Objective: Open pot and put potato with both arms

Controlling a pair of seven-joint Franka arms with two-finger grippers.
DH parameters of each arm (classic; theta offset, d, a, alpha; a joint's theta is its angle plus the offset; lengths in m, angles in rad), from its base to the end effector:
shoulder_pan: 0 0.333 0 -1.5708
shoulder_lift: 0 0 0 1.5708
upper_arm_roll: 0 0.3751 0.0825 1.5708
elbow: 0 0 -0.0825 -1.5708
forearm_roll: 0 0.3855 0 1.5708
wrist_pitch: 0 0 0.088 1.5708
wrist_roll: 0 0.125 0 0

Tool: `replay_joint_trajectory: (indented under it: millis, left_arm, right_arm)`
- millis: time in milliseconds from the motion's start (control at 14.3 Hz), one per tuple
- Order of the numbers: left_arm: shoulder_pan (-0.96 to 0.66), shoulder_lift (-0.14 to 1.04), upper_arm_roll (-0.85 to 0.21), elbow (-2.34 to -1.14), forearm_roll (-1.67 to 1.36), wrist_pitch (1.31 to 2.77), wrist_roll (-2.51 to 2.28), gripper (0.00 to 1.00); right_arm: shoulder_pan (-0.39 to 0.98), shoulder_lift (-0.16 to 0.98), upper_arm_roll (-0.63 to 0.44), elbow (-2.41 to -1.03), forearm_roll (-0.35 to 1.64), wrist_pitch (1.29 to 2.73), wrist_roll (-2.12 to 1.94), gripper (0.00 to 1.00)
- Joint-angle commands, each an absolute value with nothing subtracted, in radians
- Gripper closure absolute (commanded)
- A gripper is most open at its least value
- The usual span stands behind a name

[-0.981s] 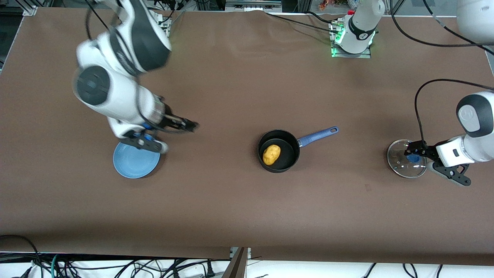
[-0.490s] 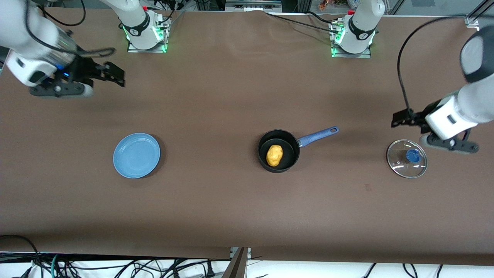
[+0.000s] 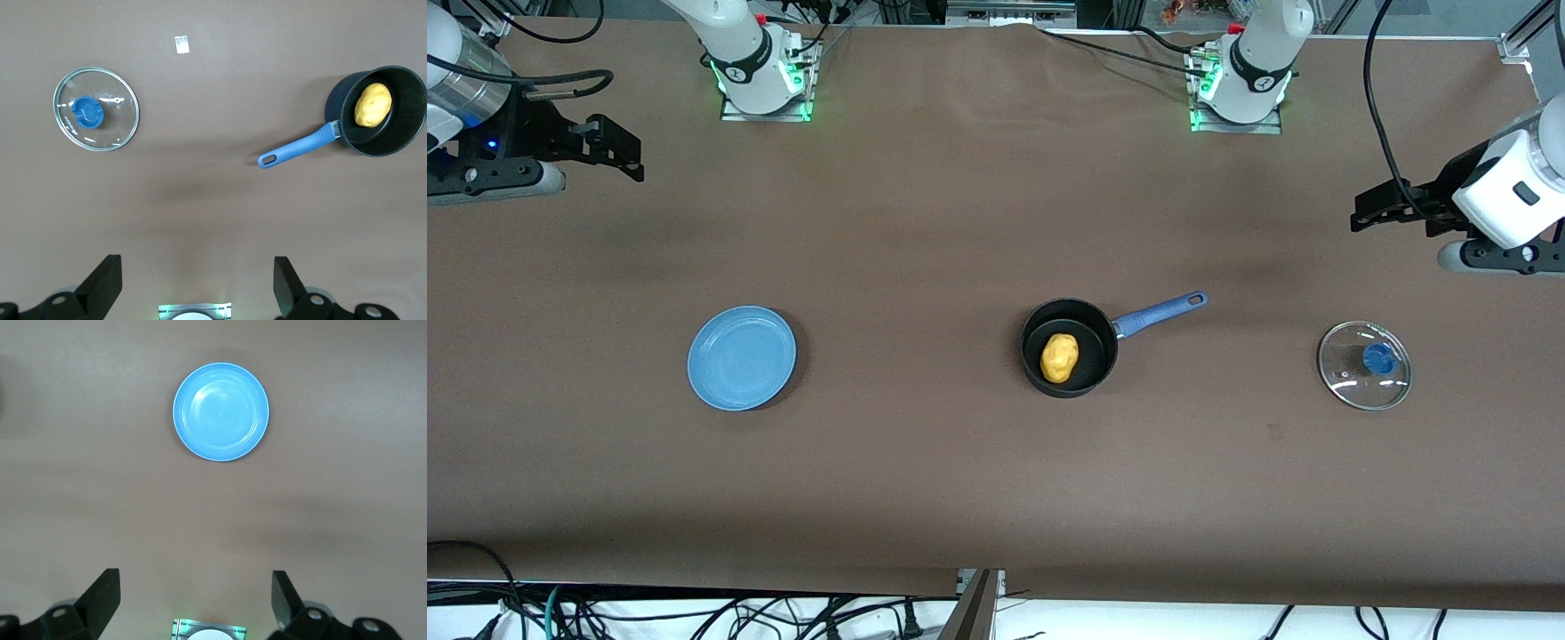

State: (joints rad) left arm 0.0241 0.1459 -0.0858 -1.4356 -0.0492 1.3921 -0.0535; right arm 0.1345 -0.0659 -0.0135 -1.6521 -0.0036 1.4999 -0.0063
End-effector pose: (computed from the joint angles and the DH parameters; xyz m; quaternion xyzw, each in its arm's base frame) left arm 0.5840 -0.0386 0.6317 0.9951 -0.0063 -0.0959 0.0253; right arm 0.5175 0.0622 0.6571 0.9970 0.0635 -0.0430 0.0038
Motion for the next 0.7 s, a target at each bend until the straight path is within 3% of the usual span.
replay_joint_trajectory:
  millis: [0,631]
  left_arm:
    - [0.031,0.163,-0.089,-1.422,-0.028,1.381,-0.052,0.0]
    - [0.026,0.186,-0.086,-1.41,-0.032,1.378,-0.049,0.0]
  right_arm:
    - [0.126,-0.069,-0.002,-1.623,-0.038,1.488,-0.02,0.0]
    - [0.132,-0.011,0.002,-1.552,-0.087,1.493,-0.017,0.0]
